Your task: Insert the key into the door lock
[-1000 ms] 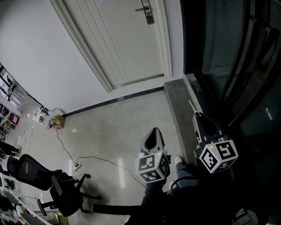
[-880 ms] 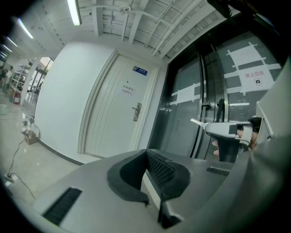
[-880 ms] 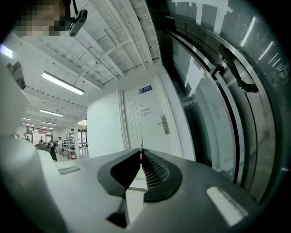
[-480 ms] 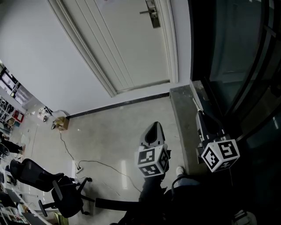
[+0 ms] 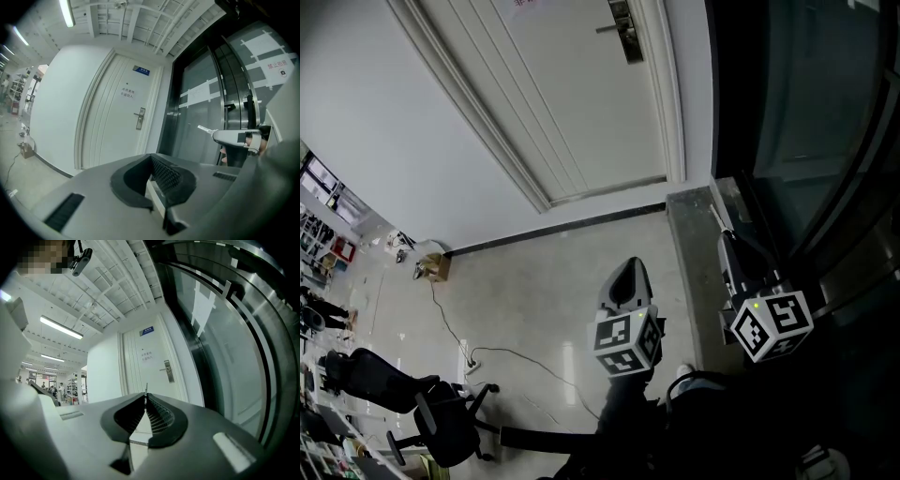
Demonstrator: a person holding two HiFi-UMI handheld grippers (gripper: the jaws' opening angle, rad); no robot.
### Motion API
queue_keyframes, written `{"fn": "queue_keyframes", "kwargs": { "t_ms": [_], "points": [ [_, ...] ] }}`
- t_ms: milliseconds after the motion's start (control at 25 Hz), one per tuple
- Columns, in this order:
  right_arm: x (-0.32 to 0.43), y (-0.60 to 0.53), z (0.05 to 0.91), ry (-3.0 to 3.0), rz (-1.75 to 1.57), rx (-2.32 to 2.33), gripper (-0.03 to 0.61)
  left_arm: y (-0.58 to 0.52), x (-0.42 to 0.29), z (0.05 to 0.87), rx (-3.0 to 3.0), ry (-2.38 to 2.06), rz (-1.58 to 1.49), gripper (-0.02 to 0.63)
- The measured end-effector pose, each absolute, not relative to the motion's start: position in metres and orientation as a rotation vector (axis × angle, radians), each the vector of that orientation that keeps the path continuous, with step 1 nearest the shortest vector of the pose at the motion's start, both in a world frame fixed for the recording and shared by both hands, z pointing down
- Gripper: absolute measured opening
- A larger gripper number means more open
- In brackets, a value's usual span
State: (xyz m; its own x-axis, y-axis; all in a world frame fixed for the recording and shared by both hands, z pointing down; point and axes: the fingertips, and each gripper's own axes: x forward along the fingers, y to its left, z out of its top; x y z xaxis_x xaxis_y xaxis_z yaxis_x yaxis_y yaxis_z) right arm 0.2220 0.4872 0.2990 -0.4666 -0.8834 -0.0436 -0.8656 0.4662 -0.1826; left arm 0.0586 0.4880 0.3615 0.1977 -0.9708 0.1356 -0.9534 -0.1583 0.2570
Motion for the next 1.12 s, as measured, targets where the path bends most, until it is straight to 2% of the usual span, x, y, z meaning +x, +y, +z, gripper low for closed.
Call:
{"fn": "queue_keyframes", "kwargs": {
  "t_ms": [560, 1120],
  "points": [
    [0.206, 0.419, 0.310, 2.594, -0.233, -1.541, 0.012, 0.421, 0.051, 0.376, 2.167, -1.798, -0.079, 0.002],
    [0.148, 0.297, 0.294, 2.542, -0.190, -1.585, 0.012, 0.285, 0.004, 0.352, 2.273, -1.756, -0.069, 0.002]
  ]
}}
